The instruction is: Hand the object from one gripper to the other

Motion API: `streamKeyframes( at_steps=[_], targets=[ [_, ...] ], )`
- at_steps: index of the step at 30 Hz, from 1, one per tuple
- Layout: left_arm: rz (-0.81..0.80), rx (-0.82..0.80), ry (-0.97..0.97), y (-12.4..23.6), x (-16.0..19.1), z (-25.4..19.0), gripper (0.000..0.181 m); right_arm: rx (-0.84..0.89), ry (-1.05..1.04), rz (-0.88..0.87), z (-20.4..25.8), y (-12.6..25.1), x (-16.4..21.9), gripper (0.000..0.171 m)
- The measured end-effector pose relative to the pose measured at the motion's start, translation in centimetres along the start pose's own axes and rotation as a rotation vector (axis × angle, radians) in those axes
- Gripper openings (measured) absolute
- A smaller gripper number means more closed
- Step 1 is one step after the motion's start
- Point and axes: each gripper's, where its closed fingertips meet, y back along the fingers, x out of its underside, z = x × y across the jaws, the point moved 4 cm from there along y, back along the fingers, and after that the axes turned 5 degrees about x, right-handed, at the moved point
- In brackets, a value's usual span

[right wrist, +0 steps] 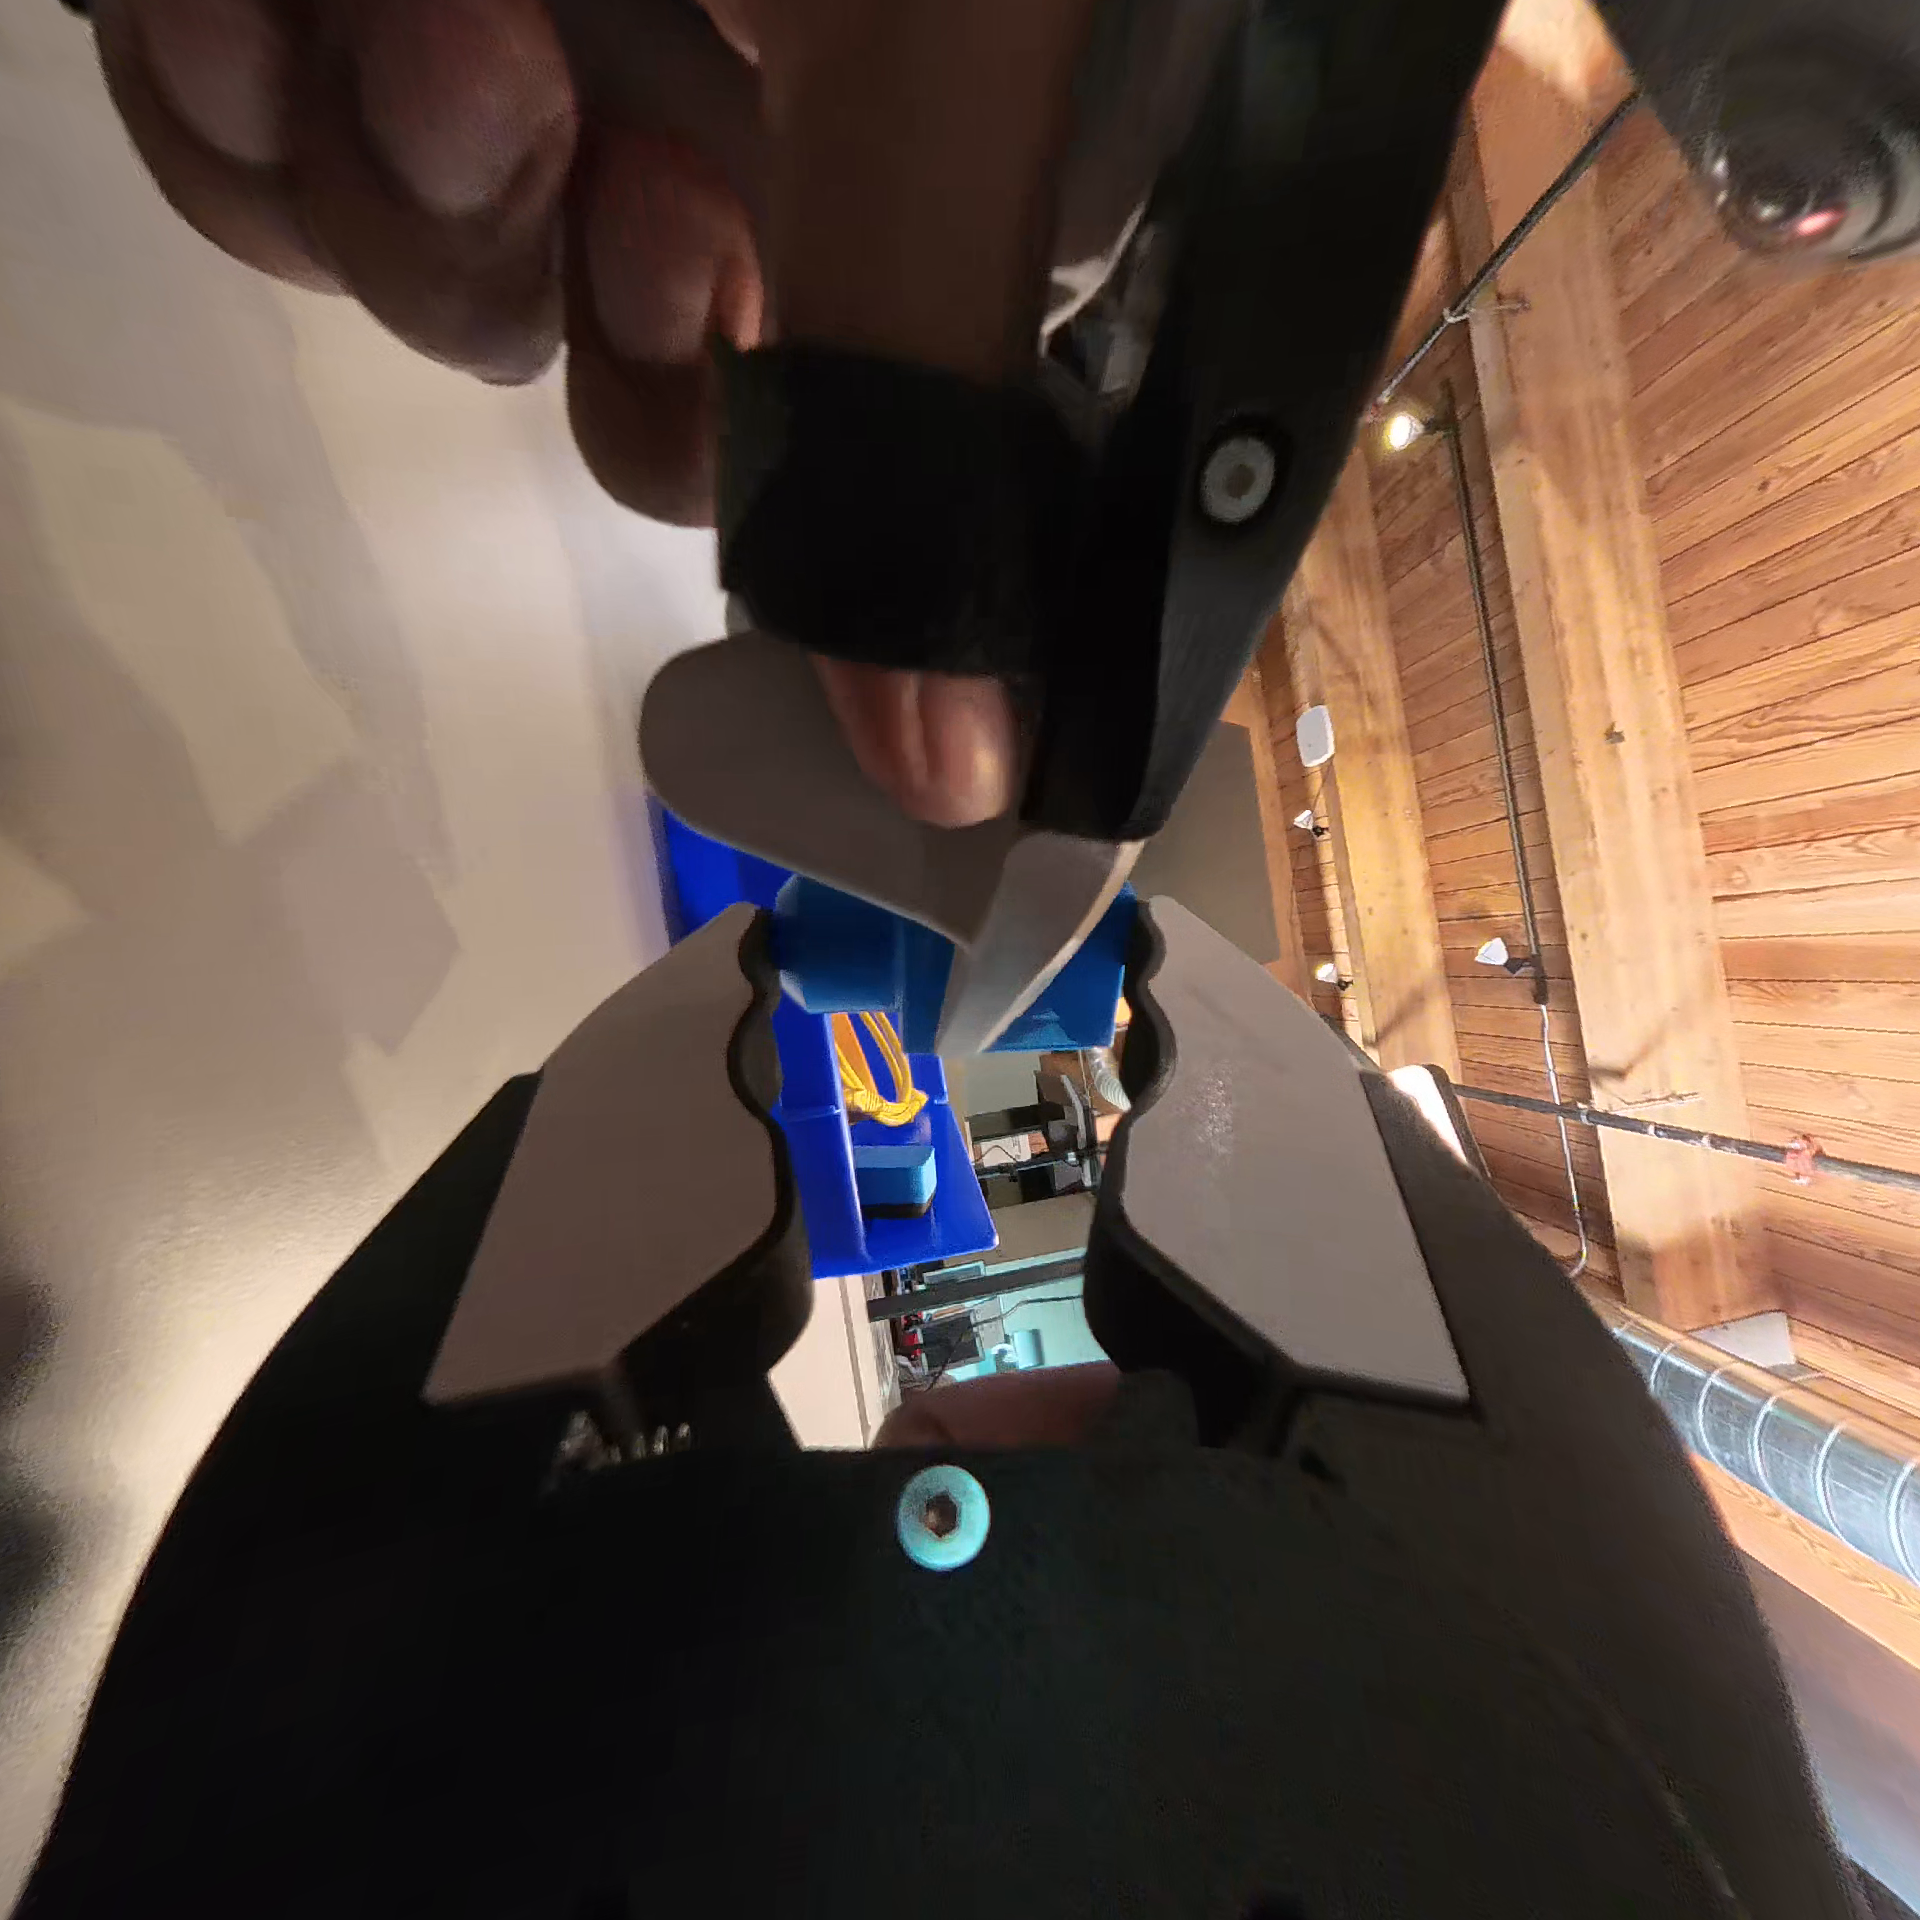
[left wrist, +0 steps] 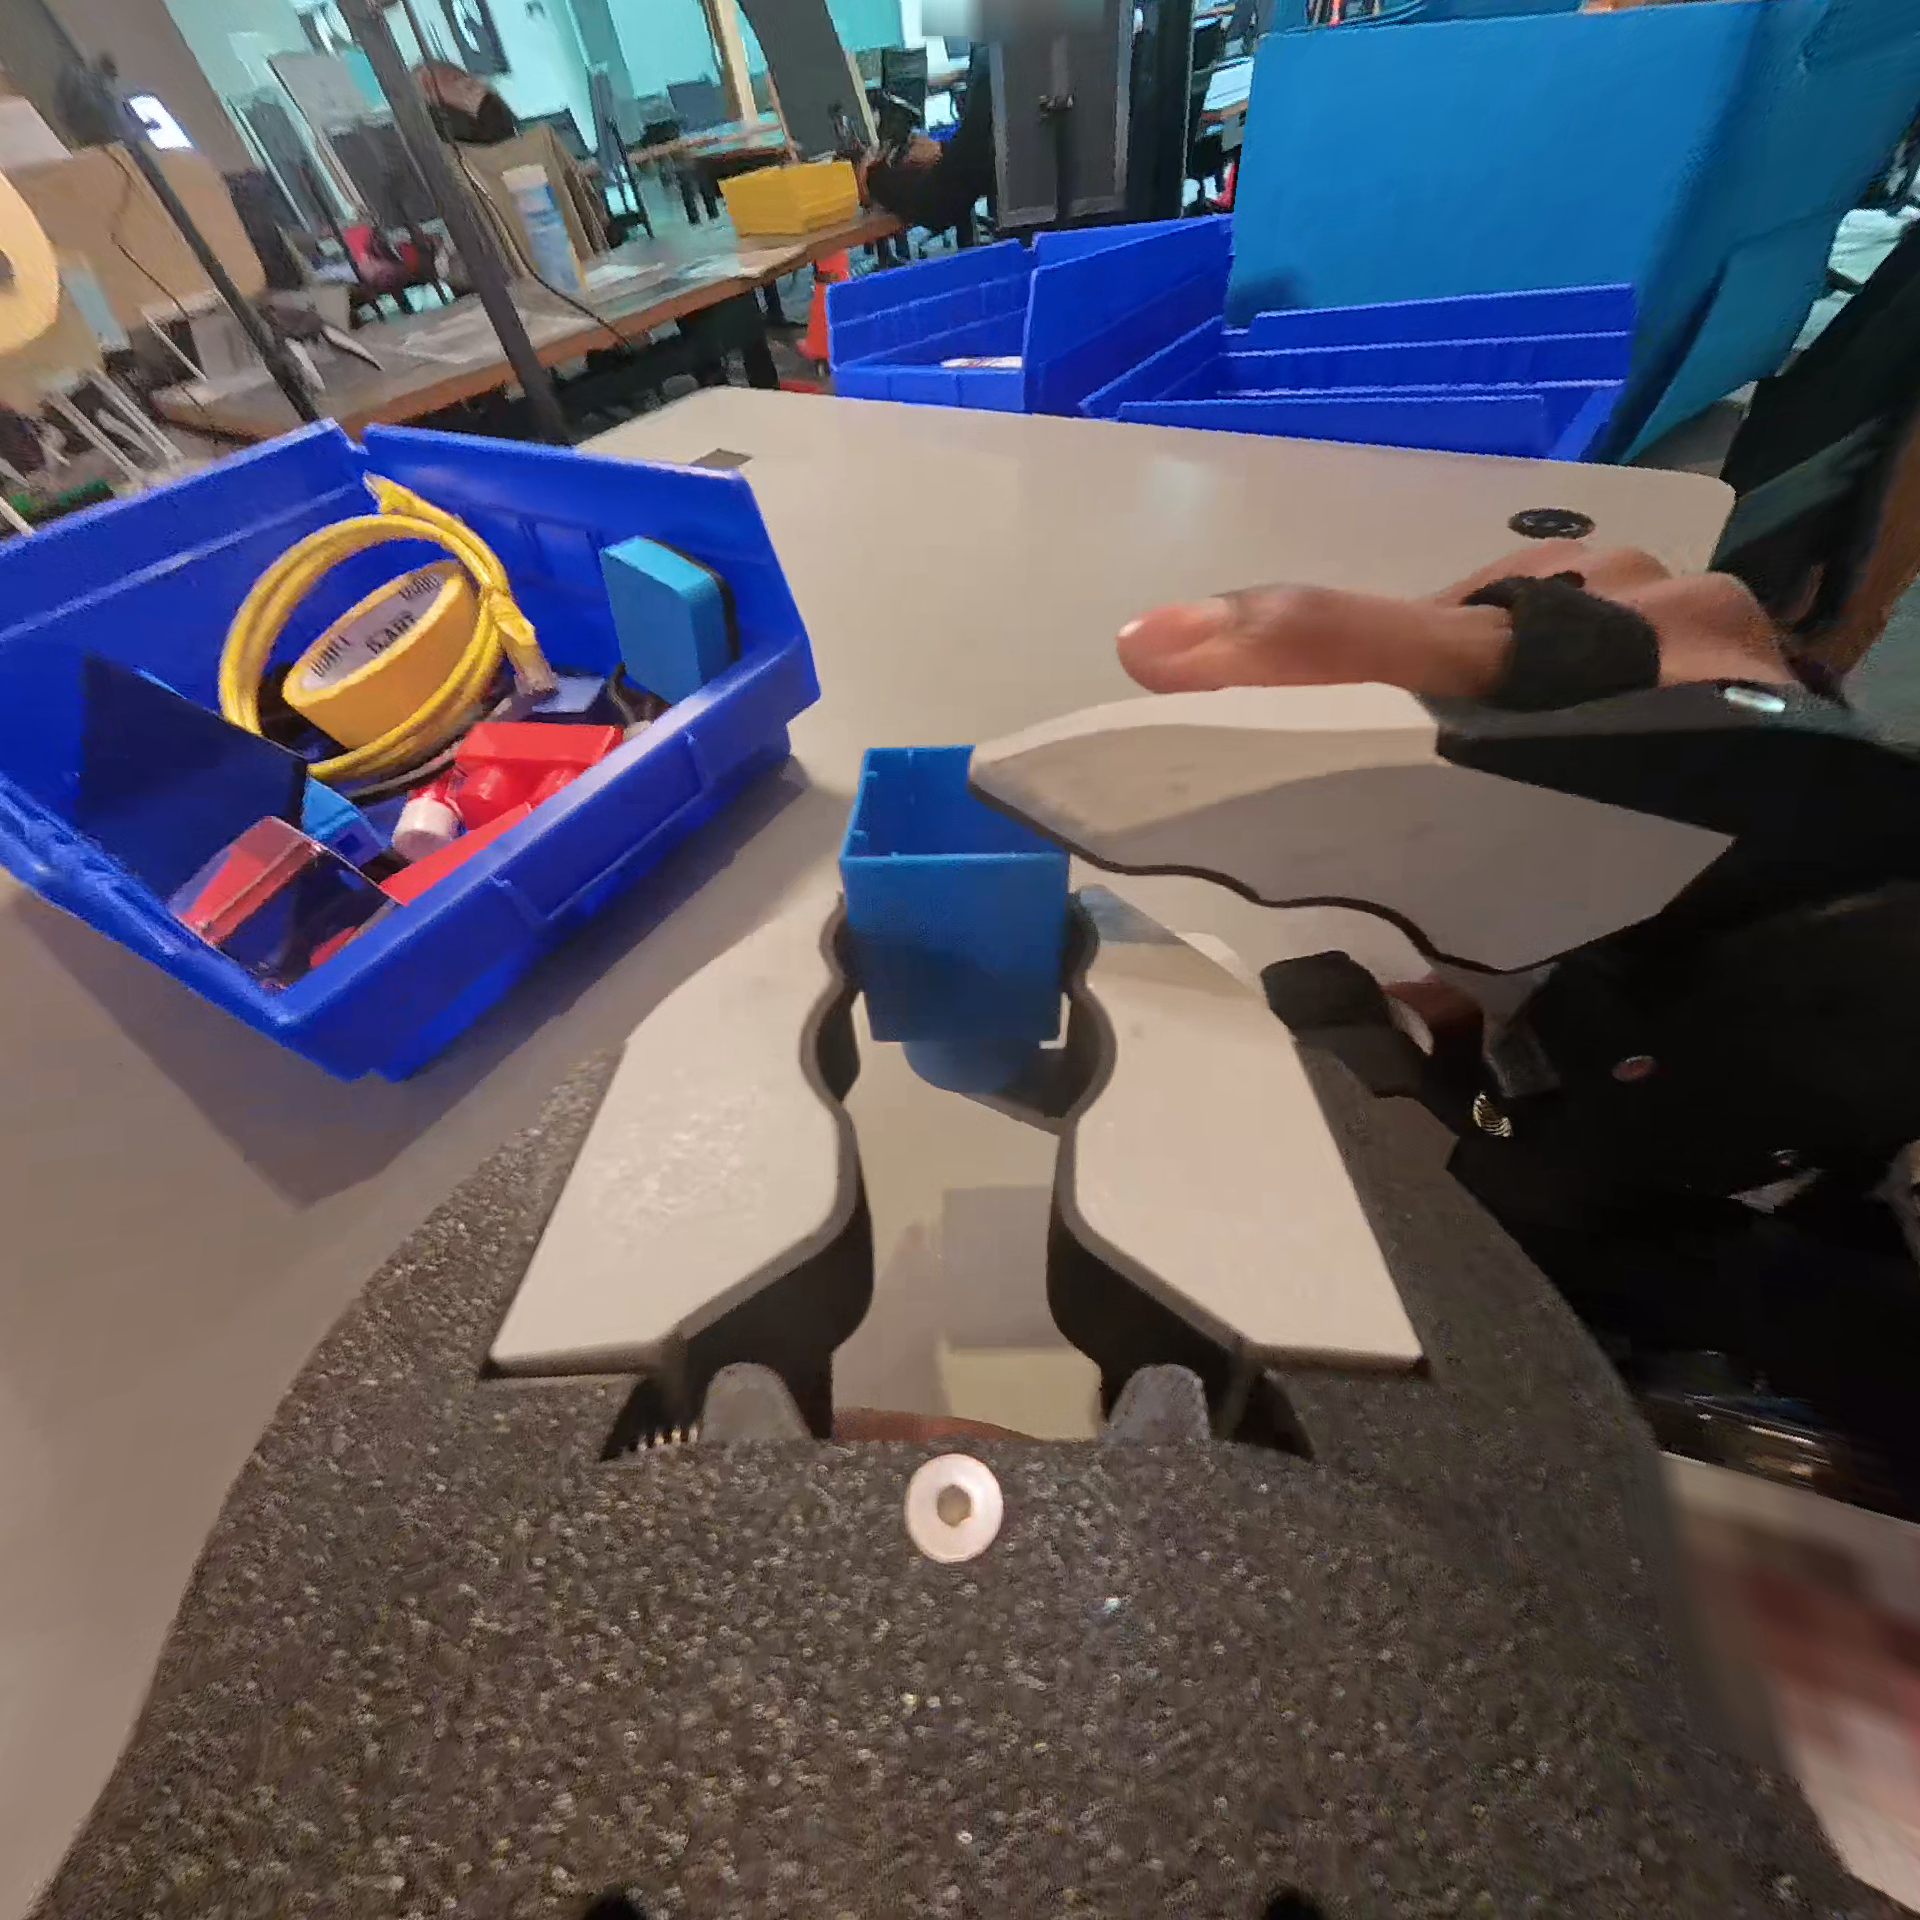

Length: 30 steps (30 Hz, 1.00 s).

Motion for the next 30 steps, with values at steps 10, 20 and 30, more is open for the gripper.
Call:
streamKeyframes(
  at_steps=[10, 20, 30],
  targets=[
    [-0.249, -0.289, -0.5, 1.7, -2.3, 1.7, 0.037, -0.311, -0.938, -0.143, -4.1, 1.0, 0.7, 0.055],
    [-0.224, -0.424, -0.831, 0.0, -1.7, -0.3, 0.037, -0.435, -1.296, -0.001, -3.9, 0.3, 1.8, 0.059],
    [-0.162, -0.196, -0.597, -0.4, -1.0, -0.4, 0.053, -0.114, -0.855, 0.04, -4.4, 0.1, 2.5, 0.037]
  ],
)
